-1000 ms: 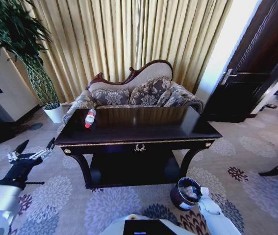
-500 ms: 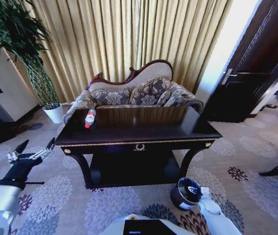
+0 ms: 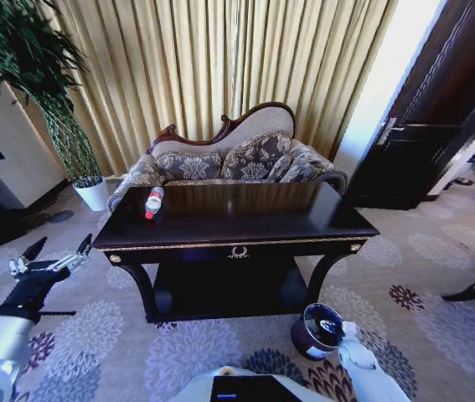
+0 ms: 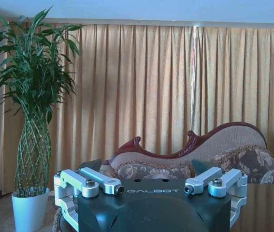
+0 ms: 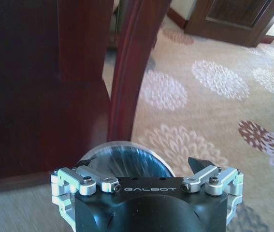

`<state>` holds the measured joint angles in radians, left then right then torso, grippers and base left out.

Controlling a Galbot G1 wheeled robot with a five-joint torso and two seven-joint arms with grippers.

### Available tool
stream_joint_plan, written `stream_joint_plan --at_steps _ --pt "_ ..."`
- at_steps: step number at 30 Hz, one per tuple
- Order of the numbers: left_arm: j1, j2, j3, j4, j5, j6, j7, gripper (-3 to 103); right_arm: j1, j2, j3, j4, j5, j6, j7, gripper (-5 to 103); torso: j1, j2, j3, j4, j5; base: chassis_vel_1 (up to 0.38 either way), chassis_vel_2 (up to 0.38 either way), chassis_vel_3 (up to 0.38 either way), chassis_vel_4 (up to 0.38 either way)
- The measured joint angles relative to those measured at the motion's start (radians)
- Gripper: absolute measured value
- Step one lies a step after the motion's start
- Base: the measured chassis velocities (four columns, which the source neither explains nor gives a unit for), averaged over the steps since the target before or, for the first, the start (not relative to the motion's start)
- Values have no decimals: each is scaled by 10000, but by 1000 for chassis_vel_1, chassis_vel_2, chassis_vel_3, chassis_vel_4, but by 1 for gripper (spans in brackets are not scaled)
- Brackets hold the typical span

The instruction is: Move to the front of the table and place the trash on the table into the trash bin.

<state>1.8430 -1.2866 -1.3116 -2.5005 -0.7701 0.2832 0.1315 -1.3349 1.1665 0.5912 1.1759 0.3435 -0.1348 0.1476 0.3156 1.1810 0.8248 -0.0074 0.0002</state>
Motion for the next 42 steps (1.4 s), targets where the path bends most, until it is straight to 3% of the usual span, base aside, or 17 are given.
stream_joint_plan --at_steps 1,3,4,6,10,13,14,18,25,42 --pt "0 0 0 0 0 0 0 100 0 0 0 0 0 0 0 100 0 0 0 0 0 0 0 0 0" --pt "-12 -15 1 -3 -9 0 -2 100 -538 -62 201 2076 1107 -116 205 100 0 0 -1 2 3 0 0 0 0" --pt "-12 -15 1 -3 -9 0 -2 100 -538 -62 201 2076 1107 -116 205 100 0 0 -1 2 3 0 0 0 0" --pt "-33 -59 32 -2 -10 0 -6 100 -1276 -192 480 4098 1368 -162 125 100 0 0 -1 7 -12 0 0 0 0" --pt "-59 -67 45 -2 -35 0 -32 100 -2139 -241 701 5949 1562 33 18 100 0 1 -1 -6 -5 0 0 0 0" --pt "-155 -42 -7 -3 -144 0 -157 100 -3379 -226 988 8839 1883 136 -53 100 -1 1 -2 1 -5 0 0 0 0" --pt "-155 -42 -7 -3 -144 0 -157 100 -3379 -226 988 8839 1883 136 -53 100 -1 1 -2 1 -5 0 0 0 0" --pt "-199 -129 -45 -2 -202 0 -186 100 -4055 -50 1005 11616 1926 -344 -144 100 -1 2 -1 -2 -8 0 0 0 0" --pt "-223 -225 -65 0 -257 -18 -194 100 -3830 105 648 12976 1353 -749 -221 100 -1 2 -1 0 -2 0 0 0 0" --pt "-312 -114 2 4 -231 143 -192 100 -3492 59 533 13086 1185 -1111 -249 100 -2 2 -1 -1 -3 -4 5 4 -4"
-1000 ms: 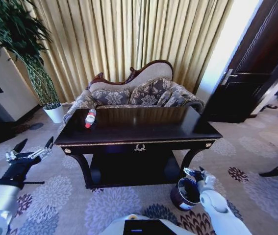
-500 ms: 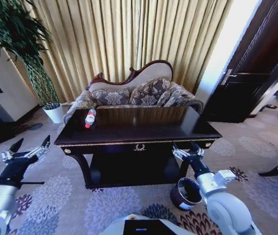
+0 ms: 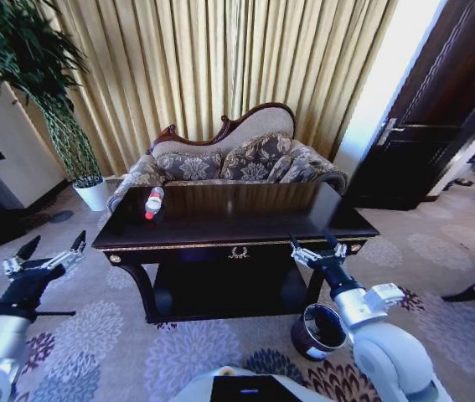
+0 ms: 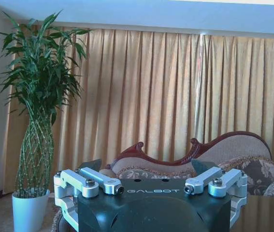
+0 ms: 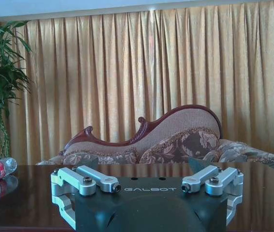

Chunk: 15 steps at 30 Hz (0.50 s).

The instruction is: Move to the front of the table and place the trash on the table into the trash bin.

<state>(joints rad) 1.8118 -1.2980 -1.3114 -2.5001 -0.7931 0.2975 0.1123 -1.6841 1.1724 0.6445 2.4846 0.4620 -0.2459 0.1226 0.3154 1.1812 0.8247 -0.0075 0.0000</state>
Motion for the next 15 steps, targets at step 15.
stream_joint_plan --at_steps 15 --pt "-8 -3 -32 1 1 76 -13 100 12 -20 -106 -147 -5 -12 -22 100 6 -4 3 -1 0 -176 168 164 -169"
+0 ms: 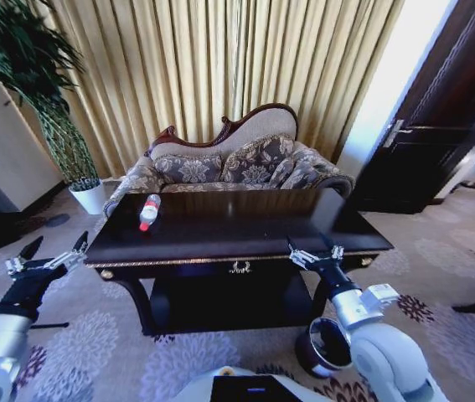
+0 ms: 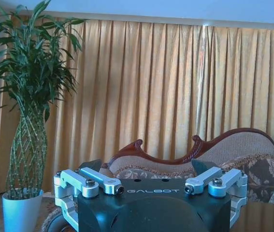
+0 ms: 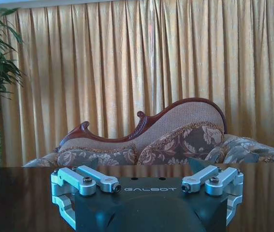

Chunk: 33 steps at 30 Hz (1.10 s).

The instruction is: Move to the front of the table and place the trash on the table into the trash bin.

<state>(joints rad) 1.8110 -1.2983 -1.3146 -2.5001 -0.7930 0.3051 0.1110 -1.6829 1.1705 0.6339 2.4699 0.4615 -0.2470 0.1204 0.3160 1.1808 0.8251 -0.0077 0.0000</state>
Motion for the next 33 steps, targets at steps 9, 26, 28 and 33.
stream_joint_plan --at_steps 9,26,28,33 --pt "41 -6 -15 1 14 -12 18 100 67 -148 -61 -124 19 8 0 100 0 0 -1 2 -2 -74 76 79 -76" --pt "-217 311 133 1 158 152 -184 100 1424 -1281 112 -1391 1140 28 73 100 -3 3 -2 1 0 0 0 0 0" --pt "-237 323 142 1 151 197 -225 100 1438 -1297 117 -1393 1166 26 75 100 -3 3 -2 0 0 0 0 0 0" --pt "-617 617 308 1 -6 949 -805 100 1760 -1453 128 -1493 1429 21 94 100 -4 3 -2 2 1 0 0 0 0"
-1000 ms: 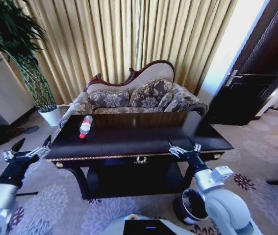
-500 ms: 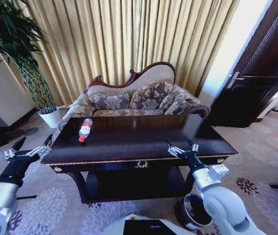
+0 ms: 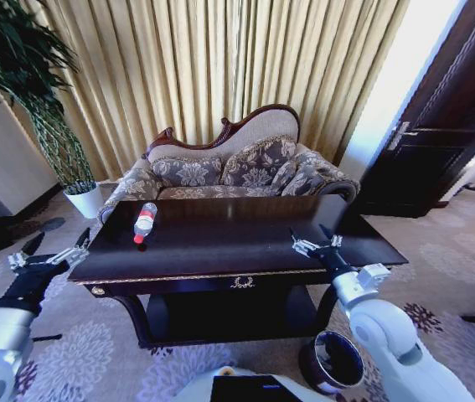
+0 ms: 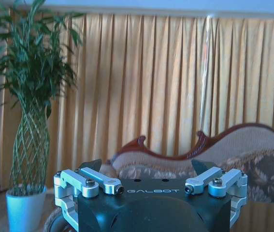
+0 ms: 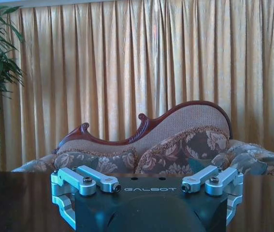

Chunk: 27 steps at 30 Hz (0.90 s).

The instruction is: Move to the front of the table and place the trash on the table into the trash bin.

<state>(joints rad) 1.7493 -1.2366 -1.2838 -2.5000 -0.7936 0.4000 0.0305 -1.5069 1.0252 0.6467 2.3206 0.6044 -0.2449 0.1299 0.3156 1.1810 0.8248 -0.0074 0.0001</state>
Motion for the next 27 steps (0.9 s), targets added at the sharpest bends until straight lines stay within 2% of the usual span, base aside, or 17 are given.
stream_joint_plan --at_steps 2,7,10,11,13,14,16,18,20,27 --pt "-236 262 171 1 -24 345 -266 100 229 -139 16 -81 217 -13 122 100 1 -1 1 1 -3 0 0 0 0" --pt "-595 821 425 9 -247 661 -797 100 440 -303 95 -216 462 -51 203 100 0 0 0 0 -1 0 0 0 0" --pt "-949 1703 676 393 -842 988 -1345 100 525 -343 137 -366 506 -57 216 100 0 0 0 0 1 0 0 0 0" --pt "-949 1703 676 393 -842 988 -1345 100 525 -343 137 -366 506 -57 216 100 0 0 0 0 1 0 0 0 0" --pt "-1204 2471 872 953 -1054 1018 -1527 100 528 -343 155 -379 522 -57 221 100 1 0 1 0 -2 0 0 0 0" --pt "-1204 2471 872 953 -1054 1018 -1527 100 528 -343 155 -379 522 -57 221 100 1 0 1 0 -2 0 0 0 0" --pt "-1614 3126 1201 1531 -1420 1045 -1841 100 601 -345 151 -440 539 -58 232 100 1 0 0 1 -4 0 0 0 0" --pt "-1705 3225 1275 1641 -1468 1046 -1902 100 627 -349 144 -454 541 -58 234 100 1 0 0 0 -4 0 0 0 0" --pt "-2206 3635 1736 2148 -1610 1048 -2088 100 744 -406 101 -547 551 -83 244 100 1 0 0 -1 -1 0 0 0 0" --pt "-2851 4075 2611 2923 -1583 1023 -2094 100 849 -676 70 -673 633 -129 264 100 1 0 1 0 -3 0 0 0 0"
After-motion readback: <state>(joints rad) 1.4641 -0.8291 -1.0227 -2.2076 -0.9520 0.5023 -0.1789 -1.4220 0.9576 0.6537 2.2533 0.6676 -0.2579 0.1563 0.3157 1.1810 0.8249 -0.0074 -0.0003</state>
